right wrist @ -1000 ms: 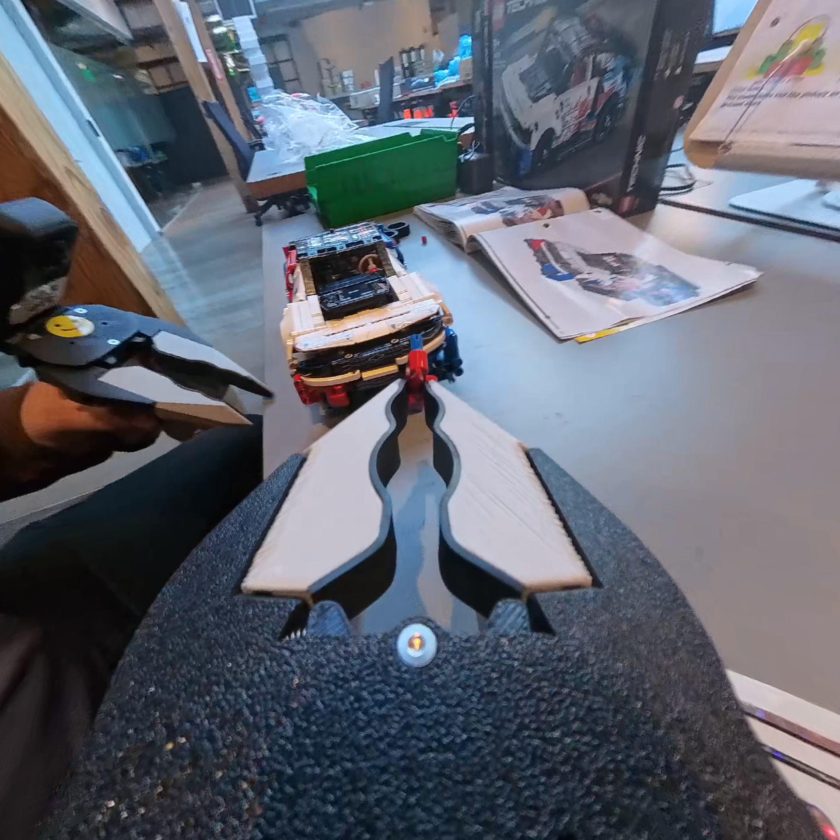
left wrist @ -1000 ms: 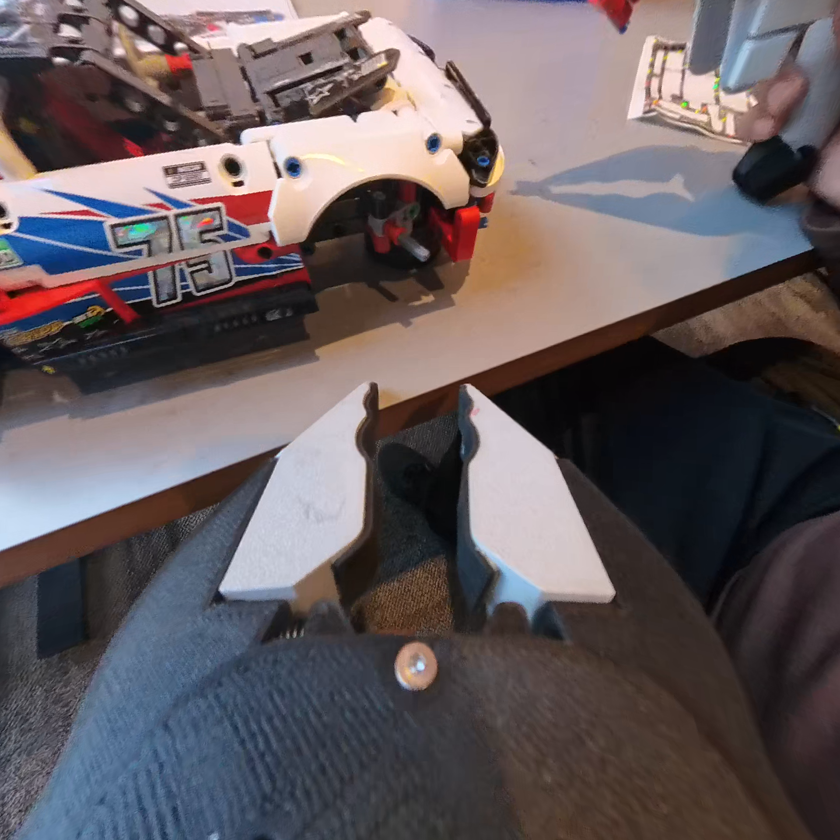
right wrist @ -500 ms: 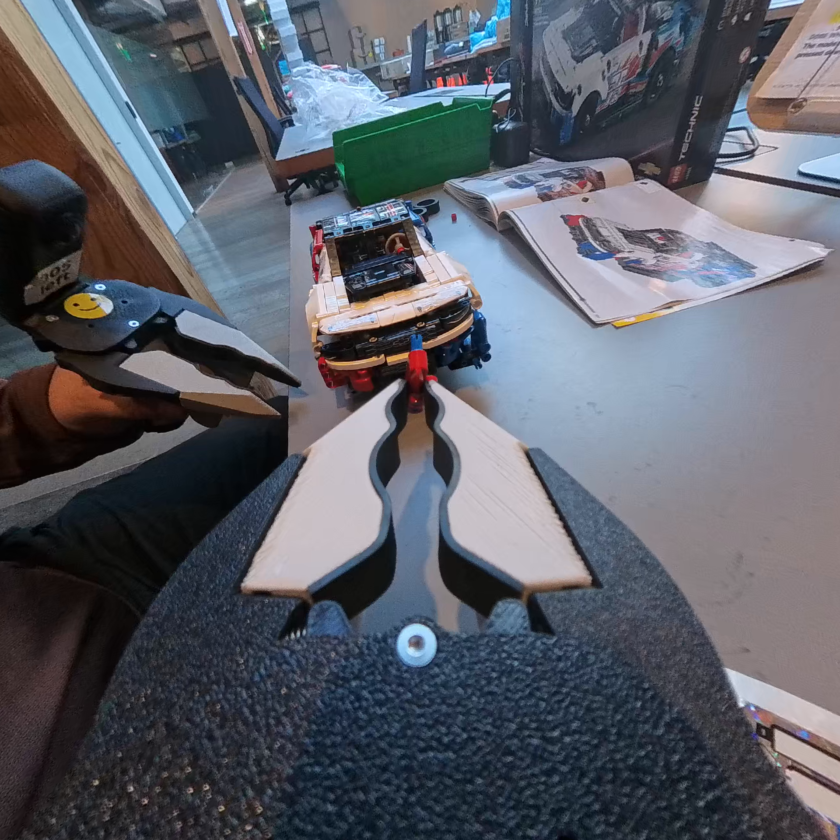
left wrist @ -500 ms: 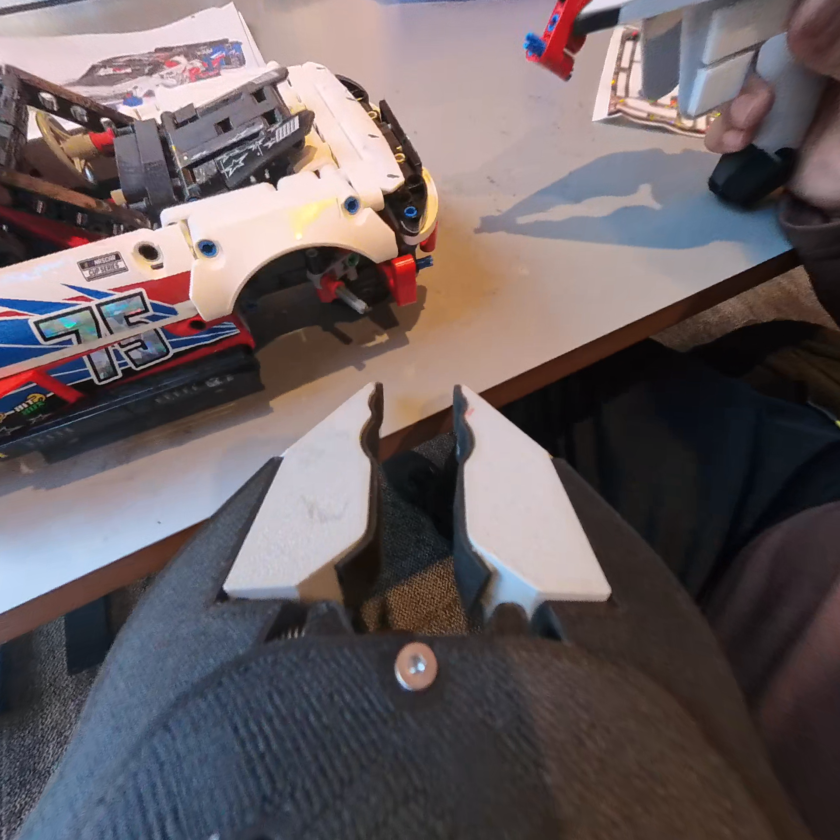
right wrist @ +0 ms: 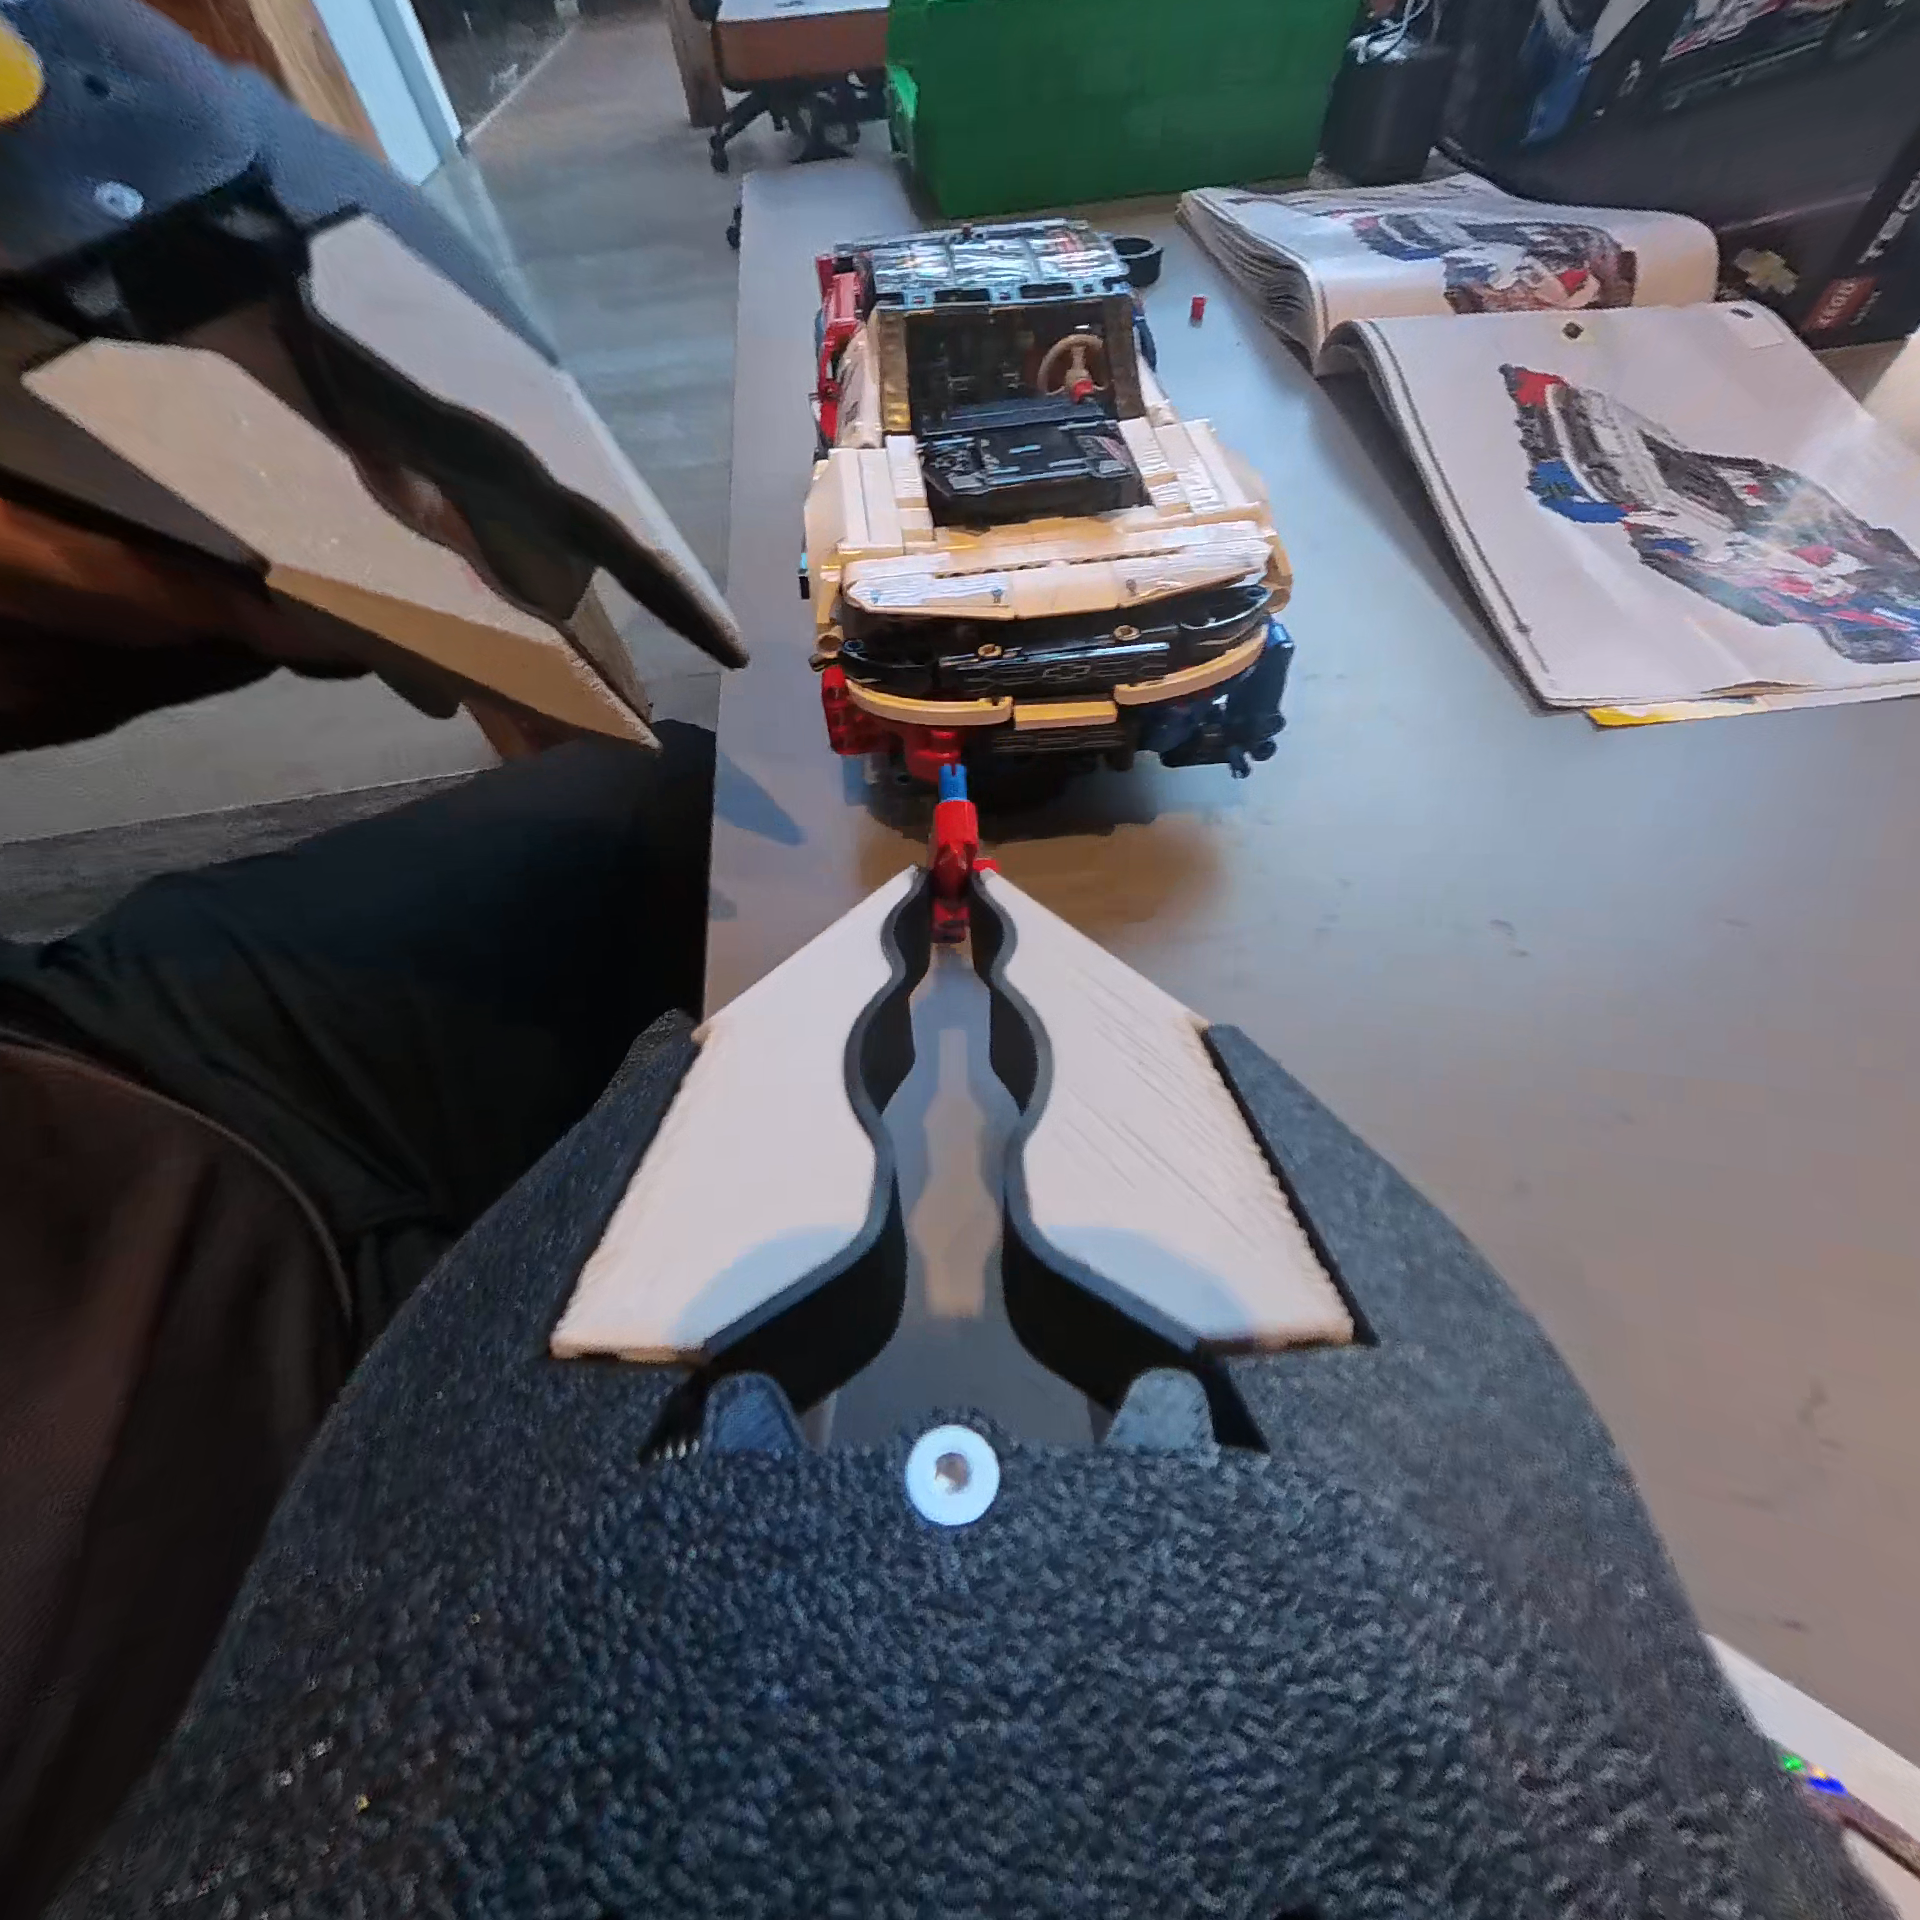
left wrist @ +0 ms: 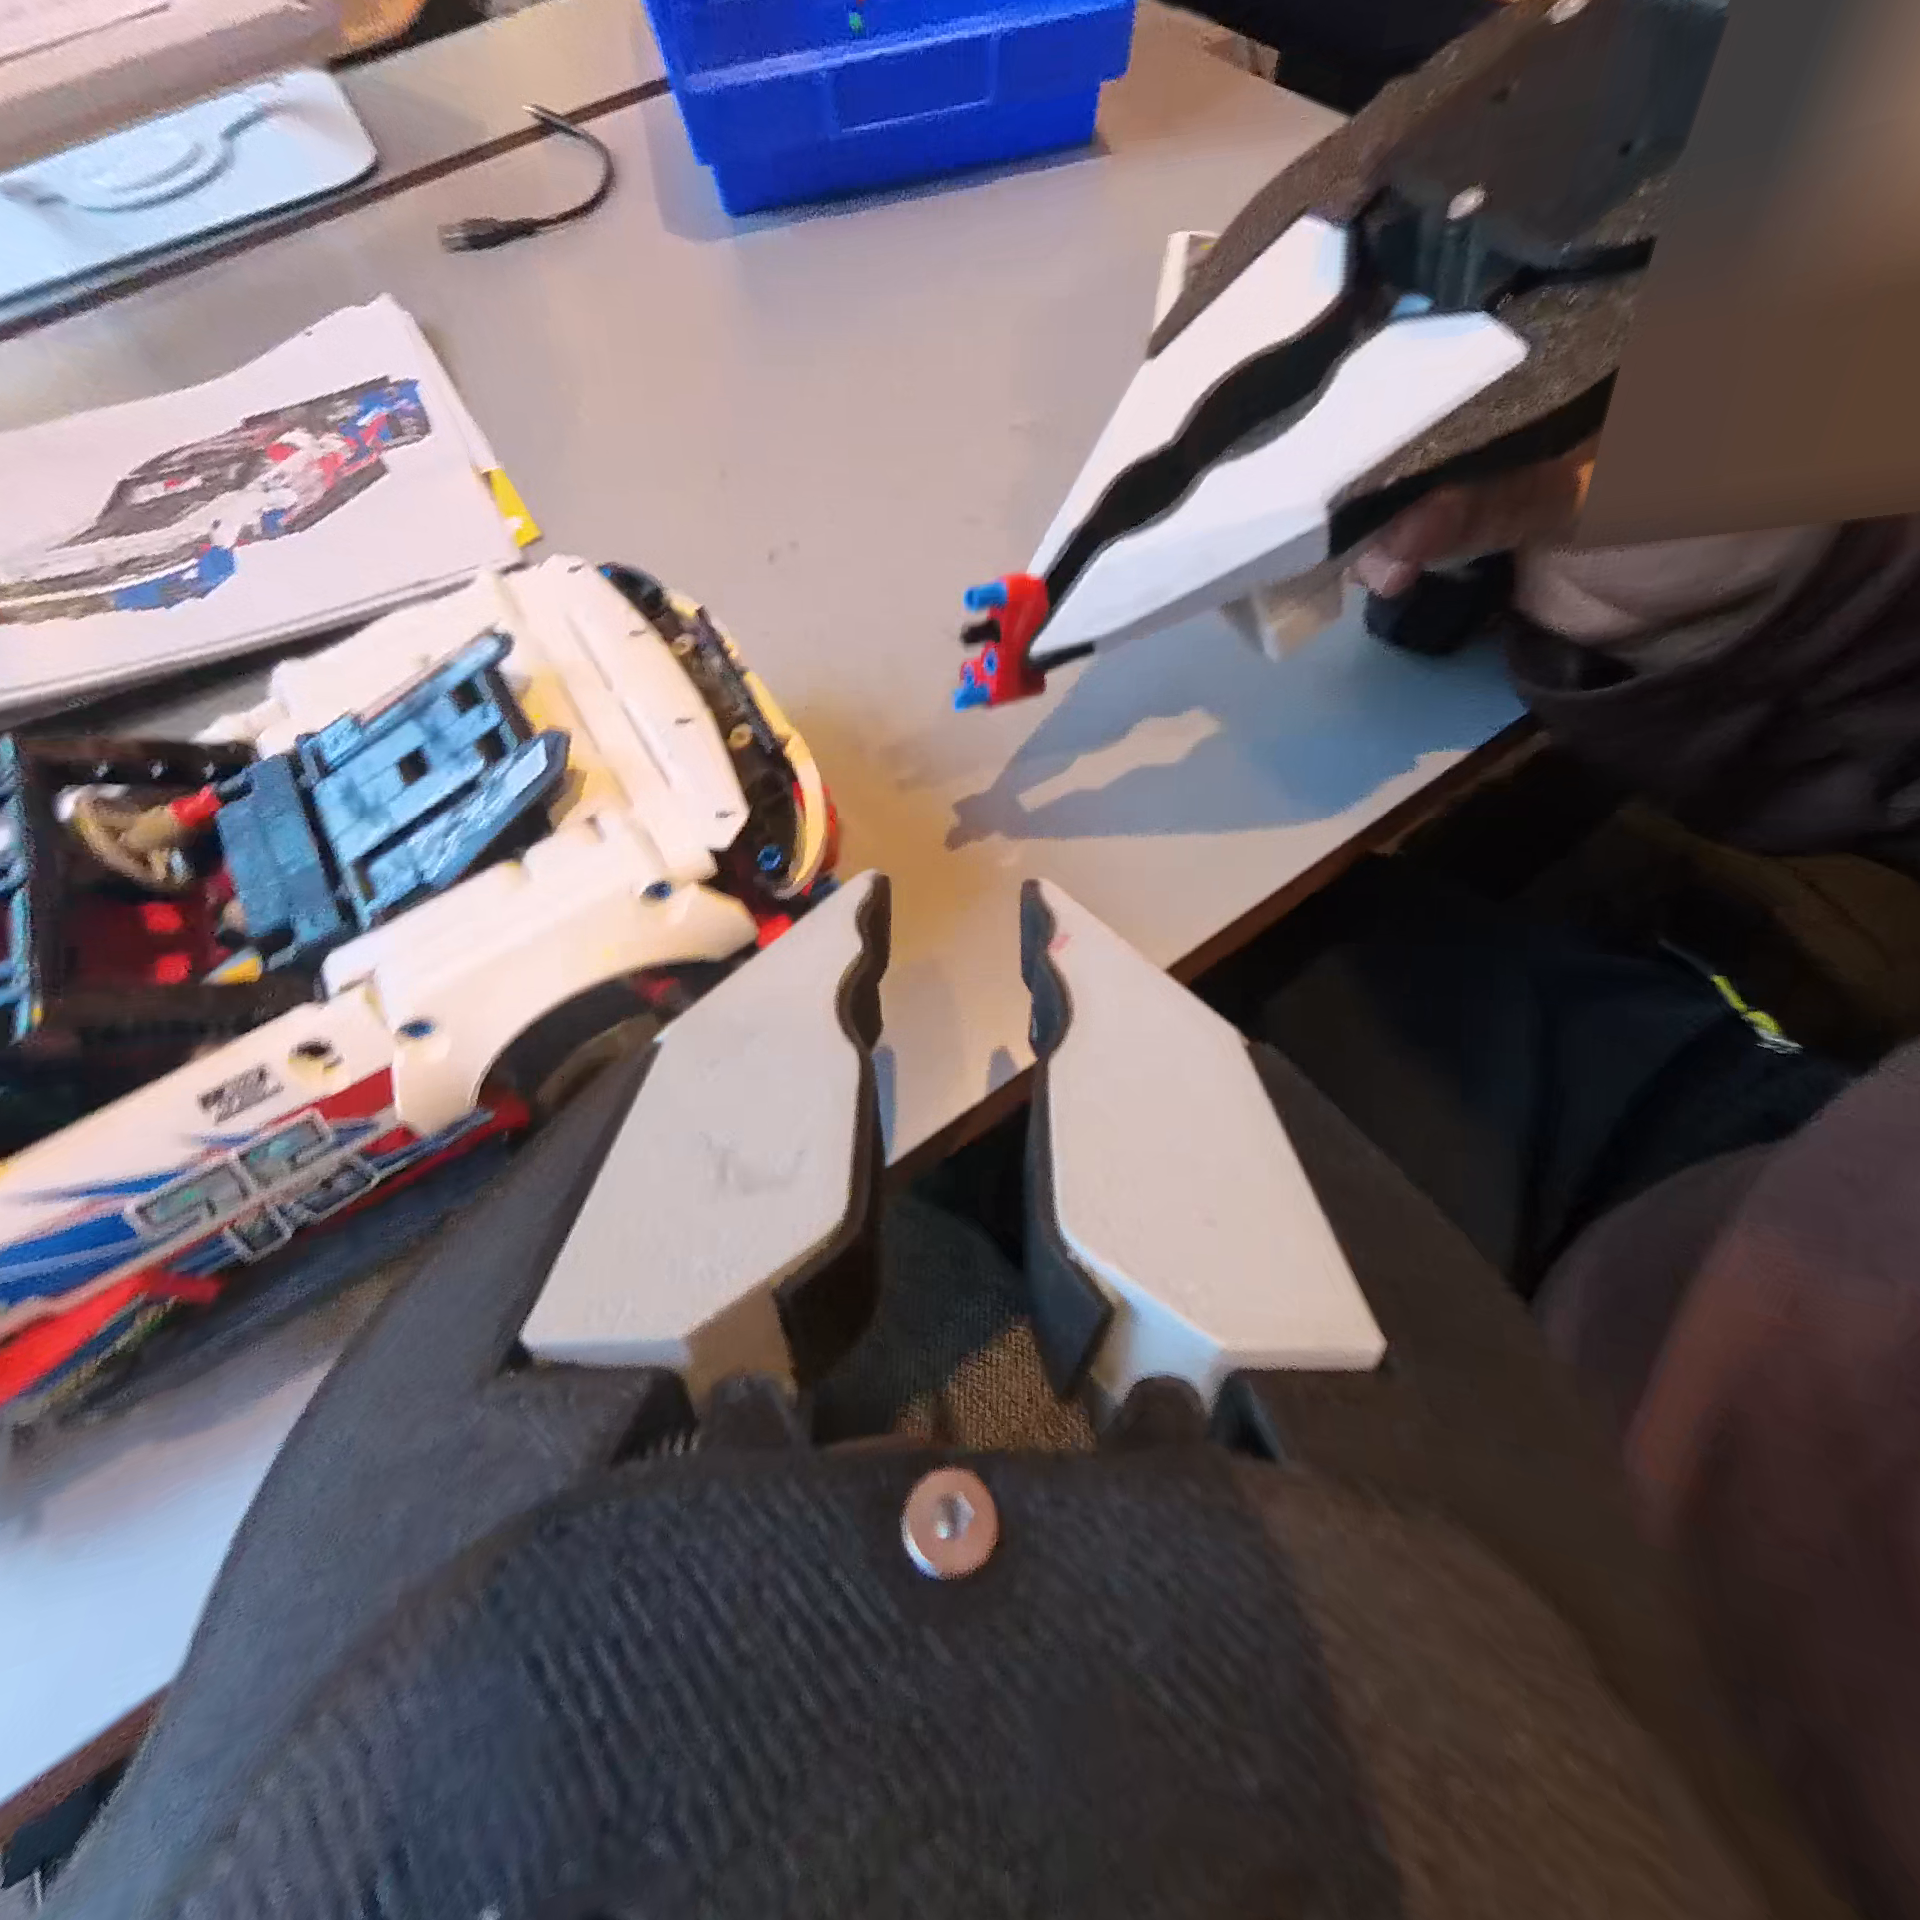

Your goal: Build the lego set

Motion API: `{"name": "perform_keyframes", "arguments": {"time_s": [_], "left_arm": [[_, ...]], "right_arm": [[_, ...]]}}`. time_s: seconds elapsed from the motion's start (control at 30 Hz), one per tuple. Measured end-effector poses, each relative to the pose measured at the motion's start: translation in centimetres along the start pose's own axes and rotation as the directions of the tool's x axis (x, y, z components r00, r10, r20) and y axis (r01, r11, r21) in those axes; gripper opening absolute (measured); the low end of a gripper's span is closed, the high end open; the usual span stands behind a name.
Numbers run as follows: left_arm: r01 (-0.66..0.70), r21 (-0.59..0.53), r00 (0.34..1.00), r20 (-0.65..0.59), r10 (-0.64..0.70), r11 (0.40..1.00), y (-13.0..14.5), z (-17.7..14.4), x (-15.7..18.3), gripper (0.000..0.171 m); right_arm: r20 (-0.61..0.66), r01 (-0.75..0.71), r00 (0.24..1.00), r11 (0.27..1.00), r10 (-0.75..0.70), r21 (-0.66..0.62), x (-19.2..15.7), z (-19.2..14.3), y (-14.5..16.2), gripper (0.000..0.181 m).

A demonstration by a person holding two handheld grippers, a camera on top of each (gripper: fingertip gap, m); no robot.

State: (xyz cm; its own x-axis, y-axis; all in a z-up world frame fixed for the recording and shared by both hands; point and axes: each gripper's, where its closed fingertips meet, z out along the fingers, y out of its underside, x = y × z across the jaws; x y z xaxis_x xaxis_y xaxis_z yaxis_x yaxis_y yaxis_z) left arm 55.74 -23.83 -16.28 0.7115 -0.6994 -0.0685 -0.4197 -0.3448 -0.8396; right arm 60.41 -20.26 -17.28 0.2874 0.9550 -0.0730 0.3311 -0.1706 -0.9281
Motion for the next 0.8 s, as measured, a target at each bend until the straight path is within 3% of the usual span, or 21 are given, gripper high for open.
{"name": "perform_keyframes", "arguments": {"time_s": [0.13,0.27,0.4,0.8], "left_arm": [[-0.053,-0.049,0.997,-0.053,0.050,0.997,-1.9,0.6,0.9,0.024],[-0.080,-0.063,0.996,-0.055,0.076,0.995,-2.1,1.3,1.2,0.024],[-0.064,-0.076,0.994,-0.088,0.057,0.995,-1.6,2.1,1.8,0.025],[-0.298,-0.197,0.933,-0.268,0.241,0.934,-2.9,4.0,3.2,0.025]], "right_arm": [[0.057,-0.091,0.994,0.995,0.089,0.035,-0.1,-0.9,-0.2,0.005],[0.100,-0.166,0.982,0.985,0.161,0.046,0.1,-1.4,-0.3,0.004],[0.081,-0.091,0.993,0.996,0.089,0.019,-0.5,-1.1,0.1,0.005],[0.127,0.001,0.992,1.000,-0.003,0.013,-2.3,-1.1,0.2,0.005]]}}
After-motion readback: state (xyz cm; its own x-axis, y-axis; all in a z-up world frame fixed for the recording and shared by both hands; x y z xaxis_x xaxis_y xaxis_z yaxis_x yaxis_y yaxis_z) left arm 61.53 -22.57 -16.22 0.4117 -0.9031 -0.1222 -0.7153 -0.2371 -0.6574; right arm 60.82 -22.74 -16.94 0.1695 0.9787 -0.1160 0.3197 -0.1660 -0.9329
